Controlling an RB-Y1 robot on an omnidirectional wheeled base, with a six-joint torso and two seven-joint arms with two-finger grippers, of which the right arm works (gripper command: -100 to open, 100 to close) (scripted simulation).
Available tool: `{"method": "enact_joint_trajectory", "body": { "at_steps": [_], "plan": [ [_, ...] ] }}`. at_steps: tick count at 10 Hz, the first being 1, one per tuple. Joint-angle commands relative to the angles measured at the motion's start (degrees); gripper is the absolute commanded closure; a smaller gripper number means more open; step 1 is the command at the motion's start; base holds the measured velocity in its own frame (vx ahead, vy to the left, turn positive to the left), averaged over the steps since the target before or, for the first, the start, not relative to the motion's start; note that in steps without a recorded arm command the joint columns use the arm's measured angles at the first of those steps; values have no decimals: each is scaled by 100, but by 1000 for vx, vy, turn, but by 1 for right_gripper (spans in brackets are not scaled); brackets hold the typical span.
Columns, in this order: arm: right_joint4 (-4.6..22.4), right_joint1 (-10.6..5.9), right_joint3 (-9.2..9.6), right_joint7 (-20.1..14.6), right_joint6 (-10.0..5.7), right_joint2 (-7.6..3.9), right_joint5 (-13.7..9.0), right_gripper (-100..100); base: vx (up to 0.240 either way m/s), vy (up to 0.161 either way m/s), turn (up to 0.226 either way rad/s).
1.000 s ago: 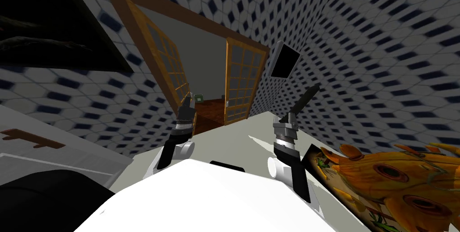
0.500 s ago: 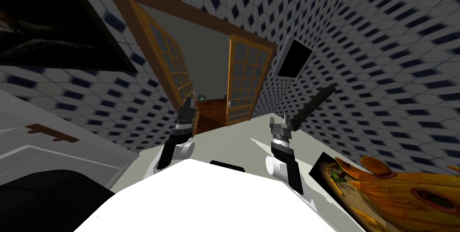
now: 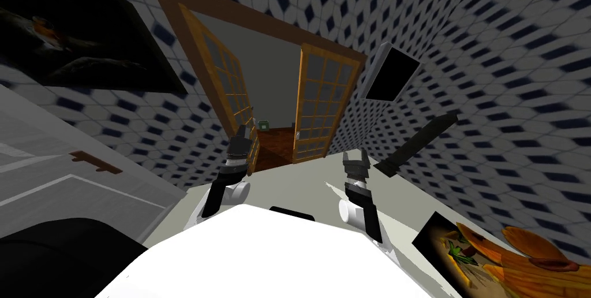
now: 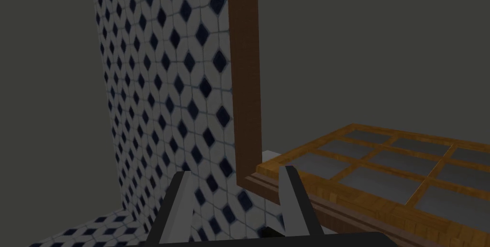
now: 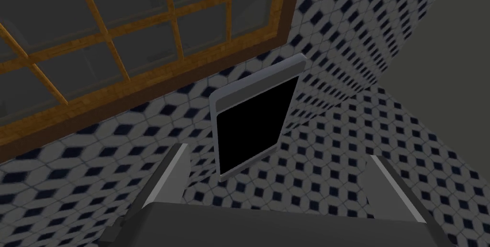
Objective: Push the door open
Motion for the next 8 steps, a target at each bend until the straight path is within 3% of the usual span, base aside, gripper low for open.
{"method": "enact_joint_trajectory", "body": {
  "at_steps": [1,8],
  "plan": [
    [286,-120,-12,-177,-92,-51,-77,-100,98,-32,161],
    [1445,-523,6,-950,-472,-198,-418,-100,87,-38,168]
  ]
}}
